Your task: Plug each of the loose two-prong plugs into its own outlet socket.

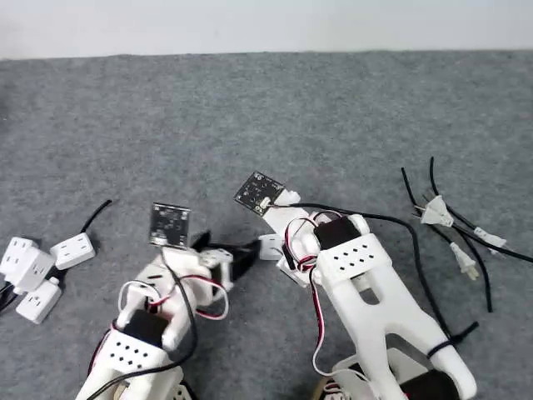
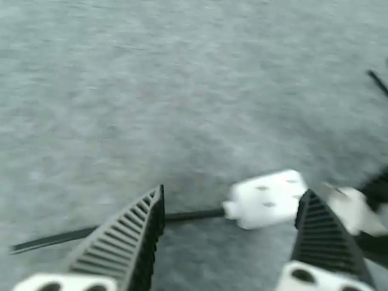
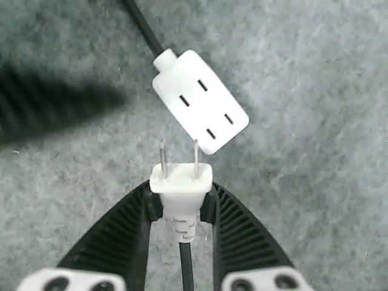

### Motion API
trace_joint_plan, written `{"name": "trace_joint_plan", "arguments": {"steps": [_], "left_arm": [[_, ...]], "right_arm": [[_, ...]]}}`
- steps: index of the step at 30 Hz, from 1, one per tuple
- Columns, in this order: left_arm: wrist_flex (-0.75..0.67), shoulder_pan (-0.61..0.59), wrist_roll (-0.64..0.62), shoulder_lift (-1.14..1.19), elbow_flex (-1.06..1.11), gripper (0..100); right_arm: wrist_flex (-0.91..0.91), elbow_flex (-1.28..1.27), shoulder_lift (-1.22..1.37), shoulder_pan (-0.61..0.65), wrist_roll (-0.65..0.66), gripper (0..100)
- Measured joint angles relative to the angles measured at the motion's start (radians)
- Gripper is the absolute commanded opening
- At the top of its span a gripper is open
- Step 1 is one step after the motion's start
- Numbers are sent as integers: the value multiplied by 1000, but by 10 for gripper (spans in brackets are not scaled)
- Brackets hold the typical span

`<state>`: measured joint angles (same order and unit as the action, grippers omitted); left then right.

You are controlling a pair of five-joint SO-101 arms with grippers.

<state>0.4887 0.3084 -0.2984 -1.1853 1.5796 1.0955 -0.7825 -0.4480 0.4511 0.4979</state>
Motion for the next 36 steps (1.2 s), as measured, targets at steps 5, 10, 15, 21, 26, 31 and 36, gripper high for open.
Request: {"name": "trace_joint_plan", "arguments": {"steps": [5, 10, 15, 21, 26, 31, 36], "left_arm": [[0, 35, -9, 0, 0, 330], [0, 18, -9, 0, 0, 330], [0, 14, -9, 0, 0, 330], [0, 14, -9, 0, 0, 330], [0, 14, -17, 0, 0, 330], [0, 14, -17, 0, 0, 330], [-8, 15, -17, -11, -3, 330]], "right_arm": [[-6, 0, 0, 26, 0, 8], [48, 29, 0, 80, -29, 8], [86, 63, 0, 112, -34, 8], [87, 69, 0, 115, -35, 8], [91, 104, 0, 115, -35, 8], [91, 115, -3, 115, -51, 8], [123, 121, -78, 115, -54, 8]]}}
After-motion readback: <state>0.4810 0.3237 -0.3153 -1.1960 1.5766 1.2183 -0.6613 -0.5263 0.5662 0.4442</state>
